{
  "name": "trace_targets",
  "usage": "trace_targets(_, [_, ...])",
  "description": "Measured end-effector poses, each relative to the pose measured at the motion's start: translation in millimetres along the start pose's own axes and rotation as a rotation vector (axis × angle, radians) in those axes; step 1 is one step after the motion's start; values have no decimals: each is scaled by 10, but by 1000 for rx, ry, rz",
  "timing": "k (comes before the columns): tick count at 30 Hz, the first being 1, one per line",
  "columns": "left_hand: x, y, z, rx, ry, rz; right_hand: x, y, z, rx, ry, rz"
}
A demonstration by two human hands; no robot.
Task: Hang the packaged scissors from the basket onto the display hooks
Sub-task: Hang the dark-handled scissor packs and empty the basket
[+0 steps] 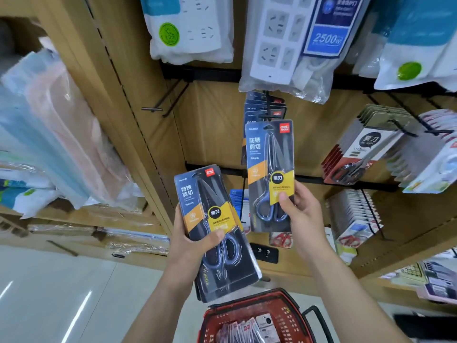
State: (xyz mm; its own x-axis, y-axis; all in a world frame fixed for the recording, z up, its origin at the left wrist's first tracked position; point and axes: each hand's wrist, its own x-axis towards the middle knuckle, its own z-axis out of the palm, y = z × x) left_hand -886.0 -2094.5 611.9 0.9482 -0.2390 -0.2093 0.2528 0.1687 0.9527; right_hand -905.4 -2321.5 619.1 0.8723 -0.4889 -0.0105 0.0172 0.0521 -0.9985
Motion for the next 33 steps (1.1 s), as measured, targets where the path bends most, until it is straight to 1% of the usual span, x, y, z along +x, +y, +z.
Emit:
trace_targets(3, [-3,23,-7,15,-4,11,51,-18,85,-4,4,-10])
trace_targets(10, [-26,57,-78,8,5,9,113,-4,215,-51,130,-20])
trace_targets(13, [-40,67,-95,11,12,14,396,-49,309,-149,184,-28])
trace_targets(15, [-53,77,-102,13,16,20,572,-56,345,-226,189,-15])
trace_targets(18, [-71,88,-104,17,24,16,557,-61,344,-471,174,58])
trace_targets(19, [-71,82,-106,18,27,18,435,-65,336,-511,166,76])
trace_targets(20, [-72,75,-105,19,28,19,273,-70,316,-494,130,88])
trace_targets(21, [-65,62,-103,20,26,22,60,-56,301,-434,29,104])
trace_targets(22, [-53,44,-97,23,22,29,-166,-51,304,-361,-121,148])
trace_targets(23, [-49,28,-80,25,13,40,-403,-72,329,-284,-283,231])
trace_targets(24, [-46,8,-59,32,1,50,-577,-70,360,-217,-406,296])
trace_targets(25, [-45,-11,-35,44,-6,59,-696,-29,381,-165,-471,315])
trace_targets(27, [-53,-28,28,64,-10,83,-765,93,401,-89,-452,270])
trace_targets(30, [-44,-41,74,90,10,119,-787,191,431,-67,-380,155])
trace_targets(33, [-24,-23,91,82,36,116,-807,260,457,-16,-279,130])
